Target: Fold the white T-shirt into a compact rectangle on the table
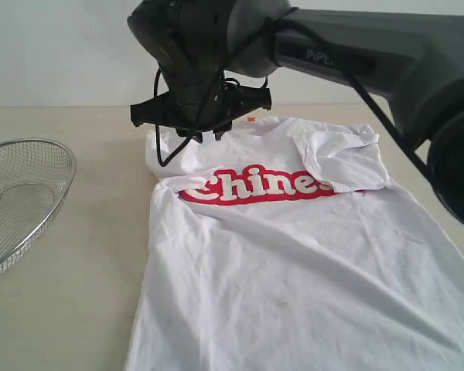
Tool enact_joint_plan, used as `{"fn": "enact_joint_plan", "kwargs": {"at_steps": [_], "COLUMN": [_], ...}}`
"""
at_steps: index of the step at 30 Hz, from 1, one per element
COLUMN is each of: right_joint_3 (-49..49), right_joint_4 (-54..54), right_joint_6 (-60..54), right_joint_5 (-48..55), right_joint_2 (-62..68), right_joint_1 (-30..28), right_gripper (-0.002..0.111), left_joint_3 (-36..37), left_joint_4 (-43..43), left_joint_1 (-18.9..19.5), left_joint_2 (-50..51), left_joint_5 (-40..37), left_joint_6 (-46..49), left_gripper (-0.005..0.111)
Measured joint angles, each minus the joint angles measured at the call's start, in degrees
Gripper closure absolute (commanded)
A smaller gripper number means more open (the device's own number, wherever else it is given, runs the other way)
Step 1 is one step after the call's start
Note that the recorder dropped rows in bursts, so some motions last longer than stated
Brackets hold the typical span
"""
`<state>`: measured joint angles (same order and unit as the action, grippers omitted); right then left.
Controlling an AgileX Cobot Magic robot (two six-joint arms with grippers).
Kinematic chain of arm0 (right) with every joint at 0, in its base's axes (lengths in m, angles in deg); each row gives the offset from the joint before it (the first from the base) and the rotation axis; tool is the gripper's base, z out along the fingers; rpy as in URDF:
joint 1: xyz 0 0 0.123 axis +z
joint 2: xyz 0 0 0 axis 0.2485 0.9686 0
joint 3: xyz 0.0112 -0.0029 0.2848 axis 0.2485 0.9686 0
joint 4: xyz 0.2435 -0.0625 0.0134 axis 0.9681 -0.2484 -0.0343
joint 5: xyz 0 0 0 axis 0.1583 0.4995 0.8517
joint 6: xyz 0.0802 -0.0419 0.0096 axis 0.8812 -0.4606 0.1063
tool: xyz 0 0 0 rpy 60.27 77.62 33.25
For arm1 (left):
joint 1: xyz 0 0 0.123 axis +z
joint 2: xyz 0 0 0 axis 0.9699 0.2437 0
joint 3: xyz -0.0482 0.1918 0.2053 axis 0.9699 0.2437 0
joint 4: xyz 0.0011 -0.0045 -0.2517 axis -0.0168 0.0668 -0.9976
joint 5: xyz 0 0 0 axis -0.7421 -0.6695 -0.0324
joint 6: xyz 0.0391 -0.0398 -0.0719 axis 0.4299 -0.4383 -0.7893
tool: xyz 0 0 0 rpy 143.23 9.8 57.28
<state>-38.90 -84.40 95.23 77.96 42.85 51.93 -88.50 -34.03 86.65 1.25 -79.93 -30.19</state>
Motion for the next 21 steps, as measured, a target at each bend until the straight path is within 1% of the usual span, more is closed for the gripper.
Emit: {"fn": "enact_joint_plan", "kwargs": {"at_steps": [3,6,8,11,13,15,16,18,21], "right_joint_3": [0.0,1.7,4.5,11.3,17.3,22.0,25.0,27.0,26.3], "right_joint_4": [-0.1,-0.7,-0.9,-1.3,-1.4,-1.6,-1.5,0.2,5.9], "right_joint_6": [0.2,0.2,0.1,1.4,2.2,2.0,0.2,-4.9,-12.1], "right_joint_5": [5.0,6.4,6.5,5.0,1.6,-3.9,-8.2,-13.8,-22.5], "right_joint_2": [-0.8,-2.7,-4.5,-7.3,-9.5,-11.6,-12.9,-13.9,-14.3], "right_joint_1": [0.1,0.8,1.4,2.2,2.5,2.5,2.2,1.3,-2.3], "right_gripper": [0.107,0.107,0.107,0.108,0.108,0.108,0.108,0.108,0.108], "left_joint_3": [0.0,0.0,0.0,0.0,0.0,0.0,0.0,0.0,0.1], "left_joint_4": [0.8,1.2,1.2,1.2,1.2,1.2,1.3,1.4,1.2], "left_joint_1": [0.0,0.0,0.0,0.0,0.0,0.0,0.0,0.0,0.0], "left_joint_2": [0.0,0.0,0.0,0.0,0.0,0.0,0.0,0.0,0.0], "left_joint_5": [-1.2,-1.5,-2.0,-3.1,-3.3,-3.9,-4.2,-4.6,-4.9], "left_joint_6": [0.4,0.5,0.6,0.9,1.0,1.0,1.0,1.0,1.0], "left_gripper": [0.102,0.102,0.102,0.102,0.102,0.102,0.102,0.102,0.102]}}
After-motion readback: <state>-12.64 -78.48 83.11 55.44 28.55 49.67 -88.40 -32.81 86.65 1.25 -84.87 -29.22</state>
